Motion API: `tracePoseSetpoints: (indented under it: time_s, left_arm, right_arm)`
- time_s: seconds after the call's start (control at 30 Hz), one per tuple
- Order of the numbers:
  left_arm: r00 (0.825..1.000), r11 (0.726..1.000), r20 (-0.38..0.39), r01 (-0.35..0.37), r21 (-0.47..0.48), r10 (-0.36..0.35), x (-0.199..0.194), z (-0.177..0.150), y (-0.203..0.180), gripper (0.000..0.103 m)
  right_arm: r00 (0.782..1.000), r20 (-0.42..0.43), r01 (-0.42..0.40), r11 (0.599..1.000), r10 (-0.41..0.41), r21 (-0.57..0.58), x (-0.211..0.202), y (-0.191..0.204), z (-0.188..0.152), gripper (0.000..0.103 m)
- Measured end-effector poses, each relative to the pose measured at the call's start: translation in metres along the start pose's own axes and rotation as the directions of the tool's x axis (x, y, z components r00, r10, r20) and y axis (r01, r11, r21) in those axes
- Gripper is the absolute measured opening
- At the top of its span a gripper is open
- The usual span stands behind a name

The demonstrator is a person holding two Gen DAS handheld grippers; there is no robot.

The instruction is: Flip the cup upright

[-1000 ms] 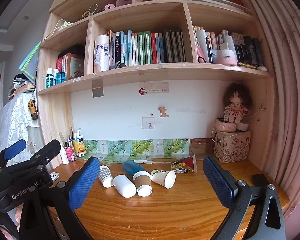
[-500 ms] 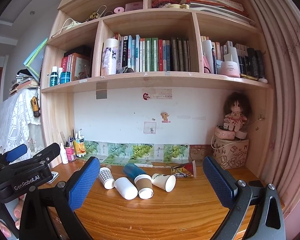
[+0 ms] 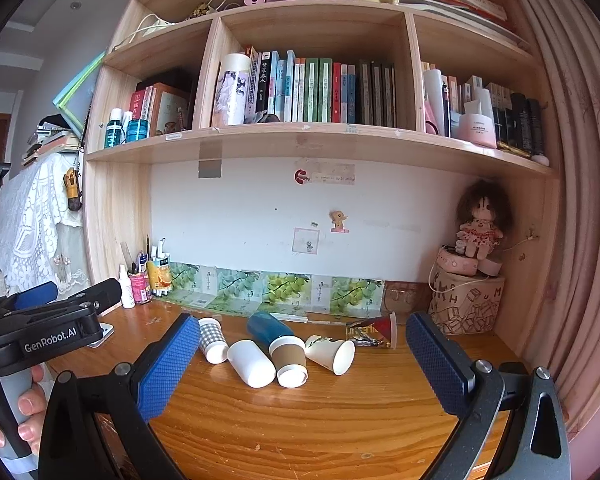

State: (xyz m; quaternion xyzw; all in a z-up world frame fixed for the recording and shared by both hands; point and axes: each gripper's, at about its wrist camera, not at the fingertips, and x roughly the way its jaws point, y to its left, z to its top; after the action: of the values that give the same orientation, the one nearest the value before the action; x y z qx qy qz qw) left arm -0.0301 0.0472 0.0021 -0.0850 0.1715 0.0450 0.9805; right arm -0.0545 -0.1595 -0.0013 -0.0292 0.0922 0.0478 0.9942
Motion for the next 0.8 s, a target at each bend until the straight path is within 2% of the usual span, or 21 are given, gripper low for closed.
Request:
tracePoseSetpoints:
  time_s: [0.17,0.37,0.5,0.8]
  left_arm:
    - [0.999,0.999,-0.047,-0.021,0.036,0.023,0.025,0.006,0.001,0.103]
    - [0.992,0.997,-0.124,-0.003,0.081,0.013,0.065,0.017,-0.006,0.103]
    - [0.972,0.998,-0.234,0.032,0.060,-0.017,0.102,0.022,-0.010,0.103]
    - [0.916,1.000,-0.400,0.009,-0.026,-0.018,0.171,0.026,-0.019,0.103]
  right_arm:
    - [0.999,-0.042,-0.023,1.000,0.024,0.020,0.025,-0.002,0.000,0.103]
    - [0.996,-0.089,-0.022,1.000,0.021,-0.003,0.057,-0.002,-0.003,0.103]
    - [0.993,-0.118,-0.019,0.999,0.016,-0.028,0.082,-0.003,-0.005,0.103]
    - [0.982,-0.188,-0.032,0.998,0.021,-0.058,0.130,-0.006,-0.019,0.103]
